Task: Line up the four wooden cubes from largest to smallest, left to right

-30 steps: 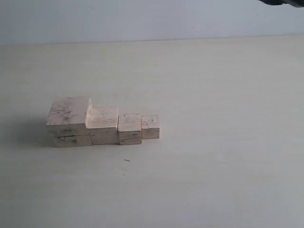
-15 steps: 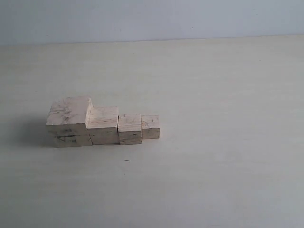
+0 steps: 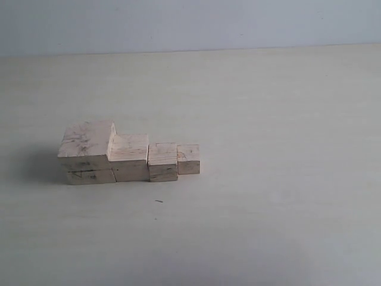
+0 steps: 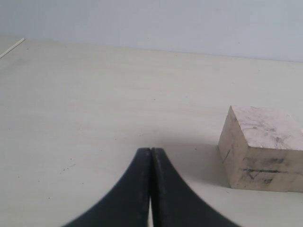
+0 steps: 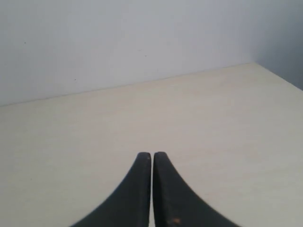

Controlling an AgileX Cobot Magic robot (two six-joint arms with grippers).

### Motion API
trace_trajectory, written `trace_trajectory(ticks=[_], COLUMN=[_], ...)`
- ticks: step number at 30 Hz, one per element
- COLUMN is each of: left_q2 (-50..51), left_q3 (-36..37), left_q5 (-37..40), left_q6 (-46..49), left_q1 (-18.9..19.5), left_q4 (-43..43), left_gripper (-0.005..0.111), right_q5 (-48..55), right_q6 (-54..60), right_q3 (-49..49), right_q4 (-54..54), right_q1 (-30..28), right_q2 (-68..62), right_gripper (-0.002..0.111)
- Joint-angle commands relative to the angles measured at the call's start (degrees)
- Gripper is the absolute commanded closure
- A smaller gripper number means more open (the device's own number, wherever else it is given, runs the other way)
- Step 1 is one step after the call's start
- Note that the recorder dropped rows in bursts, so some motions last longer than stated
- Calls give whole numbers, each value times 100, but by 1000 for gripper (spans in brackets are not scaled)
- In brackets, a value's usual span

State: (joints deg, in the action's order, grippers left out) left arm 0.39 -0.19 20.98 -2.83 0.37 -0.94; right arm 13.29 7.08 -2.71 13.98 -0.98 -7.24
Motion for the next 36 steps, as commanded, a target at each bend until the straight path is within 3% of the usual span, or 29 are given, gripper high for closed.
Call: trace_trajectory(ticks=[1,12,36], left_q2=[-39,-39,-39], left_q3=[19,19,19], left_q5=[-69,-69,-69], left_q6=[-42,-42,-42], left_q1=[-41,-40,-40], left_q4=[14,14,14], left_gripper=[107,107,107], right_q5=[-65,654,643], right_q6=[47,383,371], right_q3=[271,271,271], right_q4=[37,-262,-244], right_q1=[-38,-38,-38], right_q2=[724,724,724], right_gripper=[106,106,106])
